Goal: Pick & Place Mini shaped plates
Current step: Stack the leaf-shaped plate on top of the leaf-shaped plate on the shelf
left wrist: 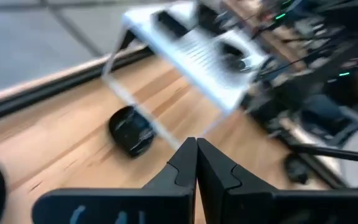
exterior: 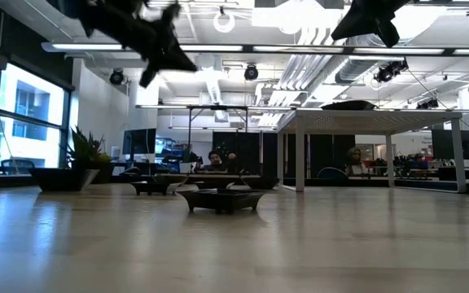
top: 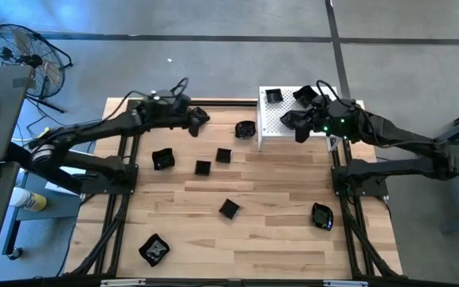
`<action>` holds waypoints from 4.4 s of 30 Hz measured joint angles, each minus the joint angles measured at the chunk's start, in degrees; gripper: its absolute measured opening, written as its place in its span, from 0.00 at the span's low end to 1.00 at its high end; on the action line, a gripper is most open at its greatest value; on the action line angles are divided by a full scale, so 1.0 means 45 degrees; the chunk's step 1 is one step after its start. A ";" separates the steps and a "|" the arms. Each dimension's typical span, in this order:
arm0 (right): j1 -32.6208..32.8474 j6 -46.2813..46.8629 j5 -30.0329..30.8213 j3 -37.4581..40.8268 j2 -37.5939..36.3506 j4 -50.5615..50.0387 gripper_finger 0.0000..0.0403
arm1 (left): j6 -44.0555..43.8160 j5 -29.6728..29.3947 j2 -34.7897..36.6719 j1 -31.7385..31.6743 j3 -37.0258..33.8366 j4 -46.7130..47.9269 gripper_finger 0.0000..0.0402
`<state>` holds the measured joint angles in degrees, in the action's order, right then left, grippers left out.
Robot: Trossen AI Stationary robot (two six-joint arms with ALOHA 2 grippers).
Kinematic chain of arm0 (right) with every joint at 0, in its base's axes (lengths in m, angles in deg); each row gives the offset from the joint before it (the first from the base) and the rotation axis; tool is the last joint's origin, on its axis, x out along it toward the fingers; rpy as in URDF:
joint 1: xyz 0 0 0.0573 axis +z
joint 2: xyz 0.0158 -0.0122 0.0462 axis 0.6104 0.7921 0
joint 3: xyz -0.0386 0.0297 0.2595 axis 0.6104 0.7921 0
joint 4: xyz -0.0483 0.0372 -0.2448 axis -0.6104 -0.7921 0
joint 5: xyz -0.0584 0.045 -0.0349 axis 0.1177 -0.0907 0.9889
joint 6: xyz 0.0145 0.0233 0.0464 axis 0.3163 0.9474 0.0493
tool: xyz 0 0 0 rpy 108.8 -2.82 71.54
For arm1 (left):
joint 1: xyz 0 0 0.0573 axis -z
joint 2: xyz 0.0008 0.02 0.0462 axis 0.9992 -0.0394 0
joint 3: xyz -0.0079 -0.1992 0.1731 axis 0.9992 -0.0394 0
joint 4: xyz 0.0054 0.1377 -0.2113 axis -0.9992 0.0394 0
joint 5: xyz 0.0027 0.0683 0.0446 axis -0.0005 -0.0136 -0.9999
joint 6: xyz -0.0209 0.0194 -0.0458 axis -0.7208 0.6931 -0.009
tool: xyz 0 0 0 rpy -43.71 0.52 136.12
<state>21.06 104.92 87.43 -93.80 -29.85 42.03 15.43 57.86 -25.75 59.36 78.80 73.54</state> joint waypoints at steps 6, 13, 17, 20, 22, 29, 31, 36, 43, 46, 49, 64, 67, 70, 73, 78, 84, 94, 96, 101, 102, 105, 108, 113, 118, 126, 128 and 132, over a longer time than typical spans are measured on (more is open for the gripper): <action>0.0532 0.0296 0.0623 -0.0002 0.0000 -0.0005 0.03 | -0.0083 0.0567 -0.2521 -0.0606 -0.0005 -0.0372 0.02; 0.0721 0.0303 0.1006 0.0000 0.0000 -0.0005 0.03 | -0.1037 0.1208 -0.5067 -0.0870 0.0008 -0.1745 0.14; 0.0720 0.0303 0.1013 0.0000 0.0000 -0.0005 0.03 | -0.1318 0.1157 -0.6346 -0.0871 0.0700 -0.1733 0.24; 0.0715 0.0305 0.1013 0.0000 0.0000 0.0005 0.03 | -0.1318 0.1358 -0.7342 -0.0860 0.1832 -0.1583 0.29; 0.0718 0.0306 0.1013 0.0000 0.0000 0.0032 0.03 | -0.1296 0.1392 -0.7991 -0.0860 0.2758 -0.0989 0.31; 0.0720 0.0335 0.0949 0.0000 0.0000 0.0073 0.03 | -0.0448 0.1399 -1.0148 -0.0860 0.5770 0.2085 0.33; 0.0720 0.0331 0.0955 0.0000 0.0000 0.0081 0.03 | -0.0389 0.1504 -1.0615 -0.0860 0.6294 0.2485 0.33; 0.0718 0.0306 0.0927 0.0000 0.0000 0.0170 0.03 | -0.0633 0.1718 -1.1312 -0.0860 0.6773 0.2925 0.33; 0.0720 0.0226 0.0957 -0.0001 0.0000 0.0278 0.03 | -0.0641 0.1445 -1.1347 -0.0855 0.6805 0.2604 0.33; 0.0720 0.0204 0.0954 0.0000 0.0000 0.0292 0.03 | -0.0641 0.1334 -1.1347 -0.0855 0.6805 0.2538 0.33; 0.0720 0.0199 0.0954 0.0000 0.0000 0.0291 0.03 | -0.0644 0.1313 -1.1347 -0.0855 0.6805 0.2541 0.33; 0.0720 -0.0141 0.0957 0.0000 0.0000 0.0603 0.03 | -0.0729 0.1270 -1.1333 -0.0855 0.6805 0.2508 0.33; 0.0720 -0.0197 0.0955 0.0000 0.0000 0.0650 0.03 | -0.0712 0.1339 -1.1328 -0.0855 0.6805 0.2546 0.33; 0.0720 -0.0279 0.0954 -0.0002 0.0000 0.0675 0.03 | -0.0676 0.1338 -1.1328 -0.0855 0.6800 0.2561 0.33; 0.0720 -0.0289 0.0954 0.0000 0.0000 0.0682 0.03 | -0.0669 0.1397 -1.1328 -0.0774 0.6800 0.2692 0.33; 0.0720 -0.0379 0.0950 0.0000 0.0000 0.0699 0.03 | -0.0350 0.0958 -1.1328 -0.0507 0.6795 0.2977 0.33; 0.0720 -0.0379 0.0915 0.0000 0.0000 0.0709 0.03 | -0.0391 0.0814 -1.1323 -0.0525 0.6795 0.2971 0.33; 0.0719 -0.0379 0.0901 0.0000 0.0000 0.0697 0.03 | 0.0962 0.0659 -1.1269 -0.0896 0.6795 0.4859 0.17; 0.0720 -0.0379 0.0901 0.0000 0.0000 0.0675 0.03 | 0.1292 0.0690 -1.1267 -0.0943 0.6795 0.5158 0.08; 0.0719 -0.0384 0.0901 0.0000 0.0000 0.0646 0.03 | 0.1665 0.0849 -1.1165 -0.0947 0.6791 0.5455 0.04; 0.0720 -0.0384 0.0901 0.0000 0.0000 0.0646 0.03 | 0.1696 0.0959 -1.1085 -0.0942 0.6776 0.5437 0.04; 0.0720 -0.0389 0.0898 0.0000 0.0000 0.0646 0.03 | 0.1680 0.1793 -1.0785 -0.0942 0.6776 0.4868 0.05; 0.0720 -0.0429 0.0901 -0.0004 0.0000 0.0646 0.03 | 0.1559 0.1865 -1.0538 -0.0942 0.6790 0.4610 0.05; 0.0715 -0.0481 0.0947 0.0000 0.0000 0.0646 0.03 | 0.1359 0.1856 -1.0547 -0.0940 0.6790 0.4591 0.05; 0.0716 -0.0481 0.0949 0.0000 0.0000 0.0646 0.03 | 0.0967 0.1756 -1.0954 -0.0918 0.6785 0.4461 0.05; 0.0718 -0.0477 0.0954 0.0000 0.0000 0.0651 0.03 | 0.0727 0.1781 -1.0959 -0.0933 0.6790 0.4448 0.27; 0.0720 -0.0478 0.0954 0.0000 0.0002 0.0651 0.03 | 0.0685 0.1776 -1.0959 -0.0933 0.6790 0.4437 0.33; 0.0720 -0.0476 0.0972 0.0000 0.0000 0.0651 0.03 | 0.0683 0.1771 -1.0960 -0.0933 0.6790 0.4281 0.41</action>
<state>24.30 102.78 91.80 -93.80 -29.85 44.96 18.51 65.83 -75.07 55.16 109.35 92.80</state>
